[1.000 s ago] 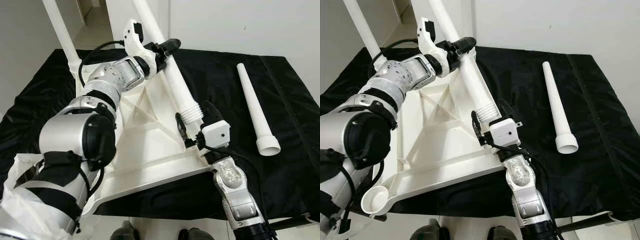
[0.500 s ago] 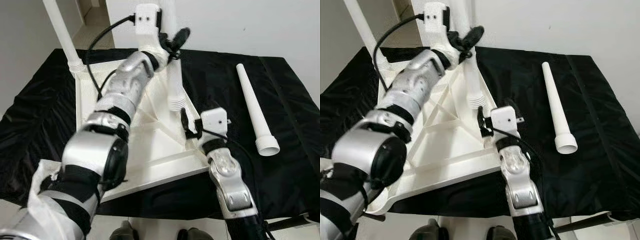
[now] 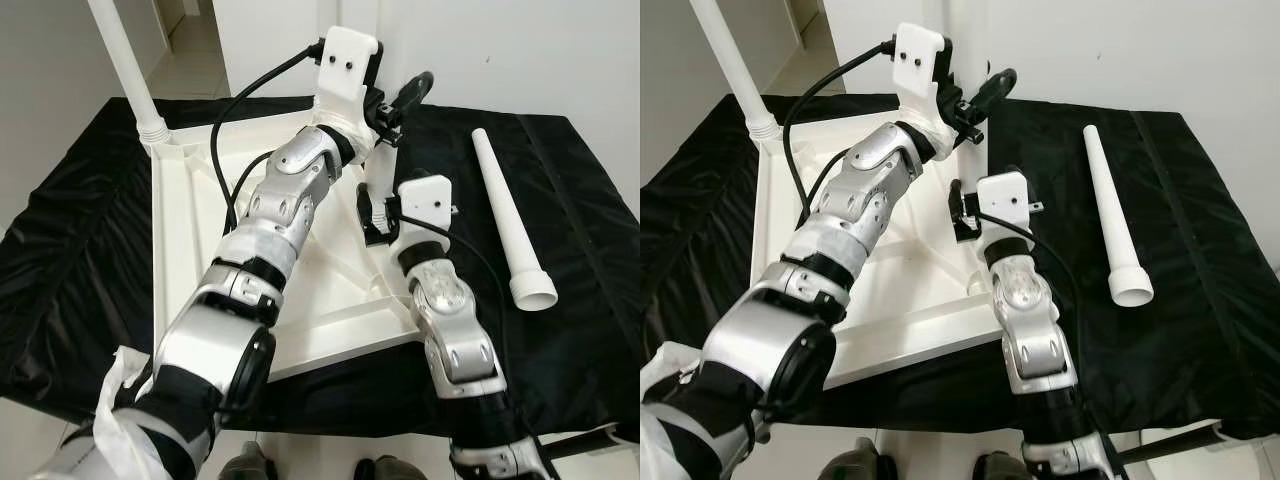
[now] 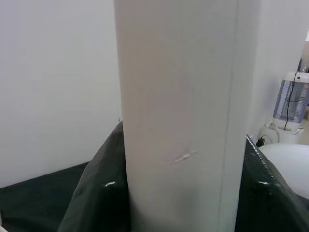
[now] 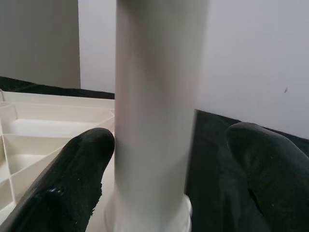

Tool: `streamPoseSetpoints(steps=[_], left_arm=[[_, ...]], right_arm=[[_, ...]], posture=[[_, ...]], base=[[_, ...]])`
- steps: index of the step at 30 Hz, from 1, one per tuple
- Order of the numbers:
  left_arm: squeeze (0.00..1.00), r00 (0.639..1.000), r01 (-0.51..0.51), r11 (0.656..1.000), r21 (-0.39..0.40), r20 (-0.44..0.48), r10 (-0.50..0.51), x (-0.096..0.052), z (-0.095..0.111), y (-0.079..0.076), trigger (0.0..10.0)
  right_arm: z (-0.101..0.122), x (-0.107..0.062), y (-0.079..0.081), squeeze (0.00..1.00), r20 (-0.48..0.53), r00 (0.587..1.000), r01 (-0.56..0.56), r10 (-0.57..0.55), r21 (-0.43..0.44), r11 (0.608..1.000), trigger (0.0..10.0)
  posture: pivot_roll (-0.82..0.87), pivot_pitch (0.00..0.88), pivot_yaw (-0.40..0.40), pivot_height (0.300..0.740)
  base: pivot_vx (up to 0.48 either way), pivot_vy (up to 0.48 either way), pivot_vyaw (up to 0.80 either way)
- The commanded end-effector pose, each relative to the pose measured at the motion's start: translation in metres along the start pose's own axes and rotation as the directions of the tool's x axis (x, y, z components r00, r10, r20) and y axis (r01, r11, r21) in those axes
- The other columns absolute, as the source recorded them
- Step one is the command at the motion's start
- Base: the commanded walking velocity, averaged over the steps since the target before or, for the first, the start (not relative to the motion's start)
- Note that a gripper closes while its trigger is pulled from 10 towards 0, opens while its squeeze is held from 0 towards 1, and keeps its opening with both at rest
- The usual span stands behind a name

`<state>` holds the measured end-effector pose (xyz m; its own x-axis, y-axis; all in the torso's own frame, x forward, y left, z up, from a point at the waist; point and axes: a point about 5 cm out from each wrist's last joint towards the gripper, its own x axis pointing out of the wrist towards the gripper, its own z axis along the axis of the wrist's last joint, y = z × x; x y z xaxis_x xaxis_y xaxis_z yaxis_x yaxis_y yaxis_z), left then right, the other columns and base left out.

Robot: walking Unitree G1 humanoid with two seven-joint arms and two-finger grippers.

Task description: Building children table

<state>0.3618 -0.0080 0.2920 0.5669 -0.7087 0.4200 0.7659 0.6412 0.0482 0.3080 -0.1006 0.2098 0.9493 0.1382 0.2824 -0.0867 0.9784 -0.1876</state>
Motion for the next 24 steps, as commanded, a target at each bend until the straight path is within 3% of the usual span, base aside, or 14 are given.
streamPoseSetpoints(steps=[1,7,13,17,24], left_arm=[[0.0,0.999,0.039,0.999,0.028,0.01,-0.039,0.002,0.004,-0.007,10.0],[0.0,0.997,0.071,0.997,0.014,0.021,-0.072,0.001,0.005,-0.023,10.0],[0.0,0.997,0.075,0.997,0.011,0.023,-0.075,0.001,0.005,-0.026,10.0],[0.0,0.997,0.068,0.998,0.01,0.038,-0.068,0.002,0.01,-0.026,10.0],[0.0,0.997,0.062,0.998,0.015,0.05,-0.063,0.003,0.015,-0.026,10.0]], right_arm=[[-0.001,0.004,-0.002,0.0,-0.017,1.0,0.016,-0.016,0.008,1.0,10.0],[0.002,0.014,-0.005,0.0,-0.023,0.999,0.025,-0.024,0.027,0.999,10.0],[0.001,0.017,-0.006,0.0,-0.027,0.999,0.026,-0.025,0.035,0.999,10.0],[-0.003,0.02,-0.003,0.0,-0.06,0.998,0.022,-0.017,0.096,0.995,10.0],[-0.009,0.02,0.001,0.0,-0.098,0.995,0.012,0.0,0.129,0.992,10.0]], posture=[[-0.02,0.006,0.009,0.74],[-0.01,0.0,0.006,0.74],[-0.01,0.0,0.006,0.74],[0.0,0.0,0.007,0.74],[0.0,0.0,0.008,0.74]], base=[[0.0,0.0,0.0],[0.0,0.0,0.0],[0.0,0.0,0.0],[0.0,0.0,0.0],[0.0,0.0,0.0]])
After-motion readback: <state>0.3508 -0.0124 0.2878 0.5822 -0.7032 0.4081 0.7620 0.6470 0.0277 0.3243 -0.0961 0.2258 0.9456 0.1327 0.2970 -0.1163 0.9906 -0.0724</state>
